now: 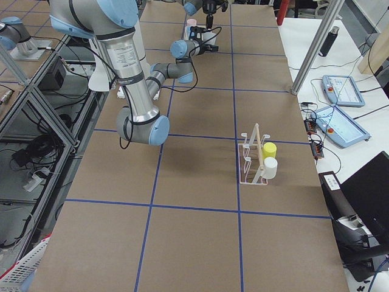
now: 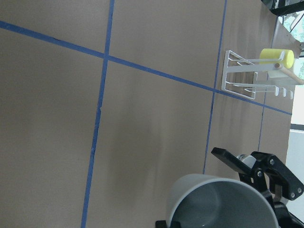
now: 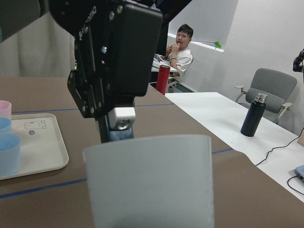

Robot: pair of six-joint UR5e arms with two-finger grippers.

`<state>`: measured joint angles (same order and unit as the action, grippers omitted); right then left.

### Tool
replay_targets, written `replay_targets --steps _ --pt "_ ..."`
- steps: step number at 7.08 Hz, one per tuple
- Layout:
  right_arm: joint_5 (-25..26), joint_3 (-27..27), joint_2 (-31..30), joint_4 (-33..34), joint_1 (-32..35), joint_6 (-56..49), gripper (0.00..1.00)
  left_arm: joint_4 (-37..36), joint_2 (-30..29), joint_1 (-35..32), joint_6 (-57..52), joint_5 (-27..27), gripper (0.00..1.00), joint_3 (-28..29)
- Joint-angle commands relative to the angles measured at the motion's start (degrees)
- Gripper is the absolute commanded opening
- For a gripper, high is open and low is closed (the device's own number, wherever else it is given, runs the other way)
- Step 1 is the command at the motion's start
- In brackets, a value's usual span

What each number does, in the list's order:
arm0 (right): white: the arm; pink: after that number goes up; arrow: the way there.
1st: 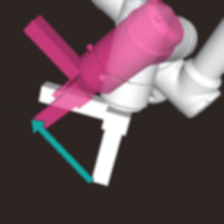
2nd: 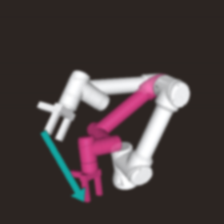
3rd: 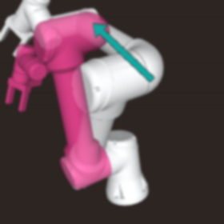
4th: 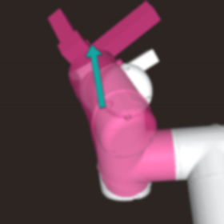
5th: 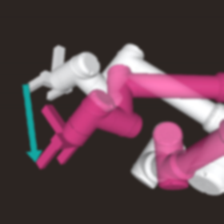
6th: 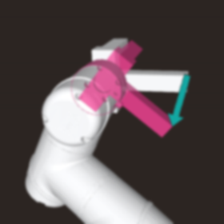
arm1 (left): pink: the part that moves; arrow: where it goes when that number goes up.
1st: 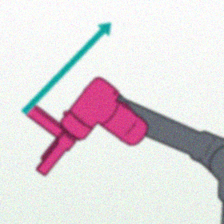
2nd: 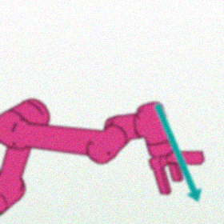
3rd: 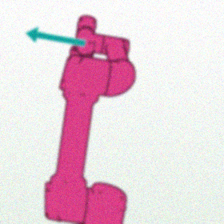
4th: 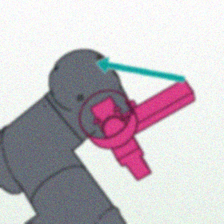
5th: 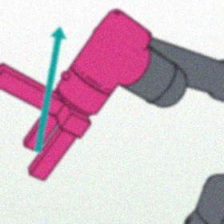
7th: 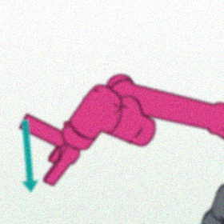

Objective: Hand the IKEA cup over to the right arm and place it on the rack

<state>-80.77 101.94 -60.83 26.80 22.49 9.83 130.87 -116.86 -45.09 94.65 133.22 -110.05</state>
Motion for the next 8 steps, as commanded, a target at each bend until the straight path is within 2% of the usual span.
replay_targets --steps 1,3,4,6,8 --pt "0.08 -0.07 -0.08 0.00 -0.08 -0.33 0.94 0.00 -0.65 0.00 -0.08 0.03 0.00 0.27" --pt "0.08 -0.07 -0.08 0.00 -0.26 -0.33 0.91 0.00 -0.65 0.00 0.01 0.03 0.00 0.27" --pt "0.08 0.01 -0.08 0.00 -0.43 -0.51 0.85 0.00 -0.65 0.00 0.01 0.03 0.00 0.27" --pt "0.17 0.10 -0.08 0.00 -0.52 -0.51 0.83 0.00 -0.65 0.00 -0.08 0.03 0.00 0.36" --pt "0.17 0.10 -0.16 0.00 -0.52 -0.60 0.73 0.00 -0.65 0.00 -0.08 0.03 0.00 0.36"
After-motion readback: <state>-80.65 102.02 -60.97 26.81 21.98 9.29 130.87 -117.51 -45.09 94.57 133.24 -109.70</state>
